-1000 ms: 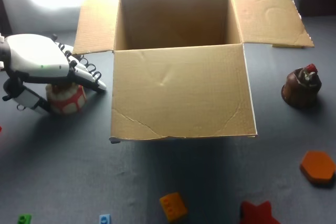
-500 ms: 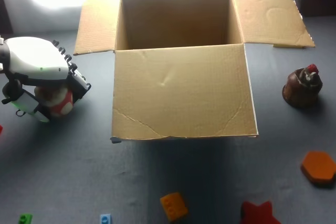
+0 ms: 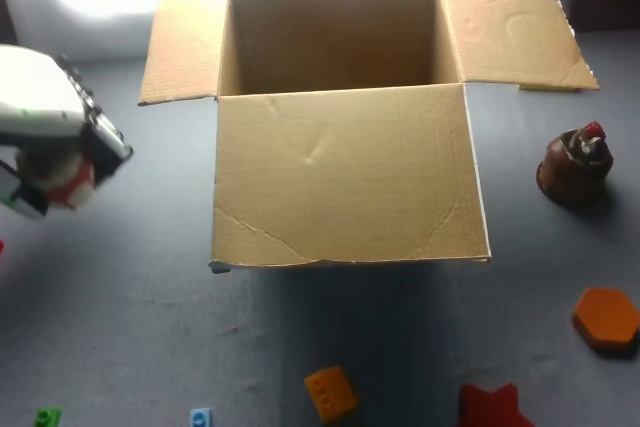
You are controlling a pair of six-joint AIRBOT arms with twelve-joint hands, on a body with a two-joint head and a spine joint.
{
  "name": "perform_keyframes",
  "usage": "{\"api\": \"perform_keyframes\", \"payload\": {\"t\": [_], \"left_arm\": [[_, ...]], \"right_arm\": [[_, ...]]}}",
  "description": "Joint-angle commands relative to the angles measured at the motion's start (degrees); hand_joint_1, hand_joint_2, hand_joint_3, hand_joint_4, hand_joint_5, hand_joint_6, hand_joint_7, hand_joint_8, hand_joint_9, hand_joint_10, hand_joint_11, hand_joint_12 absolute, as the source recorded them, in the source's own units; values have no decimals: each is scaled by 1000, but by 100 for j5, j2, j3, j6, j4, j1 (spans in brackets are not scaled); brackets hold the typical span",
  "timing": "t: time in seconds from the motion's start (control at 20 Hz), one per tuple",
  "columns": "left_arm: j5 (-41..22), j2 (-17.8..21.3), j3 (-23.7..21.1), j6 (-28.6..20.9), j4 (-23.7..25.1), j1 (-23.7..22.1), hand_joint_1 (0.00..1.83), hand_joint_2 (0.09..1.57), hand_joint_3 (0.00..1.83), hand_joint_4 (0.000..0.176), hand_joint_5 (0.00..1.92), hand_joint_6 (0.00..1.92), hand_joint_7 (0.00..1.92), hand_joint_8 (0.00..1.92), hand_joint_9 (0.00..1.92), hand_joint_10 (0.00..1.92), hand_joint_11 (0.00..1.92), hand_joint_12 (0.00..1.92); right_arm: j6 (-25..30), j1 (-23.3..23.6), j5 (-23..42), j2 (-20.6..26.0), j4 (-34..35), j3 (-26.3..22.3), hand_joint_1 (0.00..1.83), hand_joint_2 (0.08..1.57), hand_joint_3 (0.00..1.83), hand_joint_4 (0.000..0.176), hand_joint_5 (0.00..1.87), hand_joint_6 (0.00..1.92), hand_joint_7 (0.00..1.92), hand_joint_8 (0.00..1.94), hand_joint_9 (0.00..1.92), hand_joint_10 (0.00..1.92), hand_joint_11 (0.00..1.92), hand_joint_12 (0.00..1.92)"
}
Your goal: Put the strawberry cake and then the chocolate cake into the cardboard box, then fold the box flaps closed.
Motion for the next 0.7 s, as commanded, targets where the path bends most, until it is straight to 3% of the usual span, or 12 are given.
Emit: {"api": "perform_keyframes", "payload": {"t": [0.0,0.15,0.35,0.65], "left_arm": [[-86,104,-39,-64,-209,-140,1197,1232,5,0,774,1161,747,1495,755,1343,664,1445],[-192,438,-377,-242,389,-702,1179,1234,0,0,779,1144,766,1509,784,1262,689,1459],[-314,770,-763,-602,1131,-1448,1181,1241,0,0,768,1147,752,1548,761,1302,676,1476],[-430,962,-958,-1105,1941,-2334,1195,1222,0,0,814,1073,775,1517,787,1297,685,1501]], "right_arm": [[-22,71,333,80,-194,6,1302,974,0,0,7,3,41,6,1,0,0,0],[-38,71,337,81,-194,5,1271,982,0,0,34,14,56,10,17,7,0,0],[-47,69,337,82,-194,2,1253,1015,8,0,6,1,38,1,2,0,0,0],[-73,68,338,83,-194,1,1204,1011,5,0,38,15,96,20,42,17,0,0]]}}
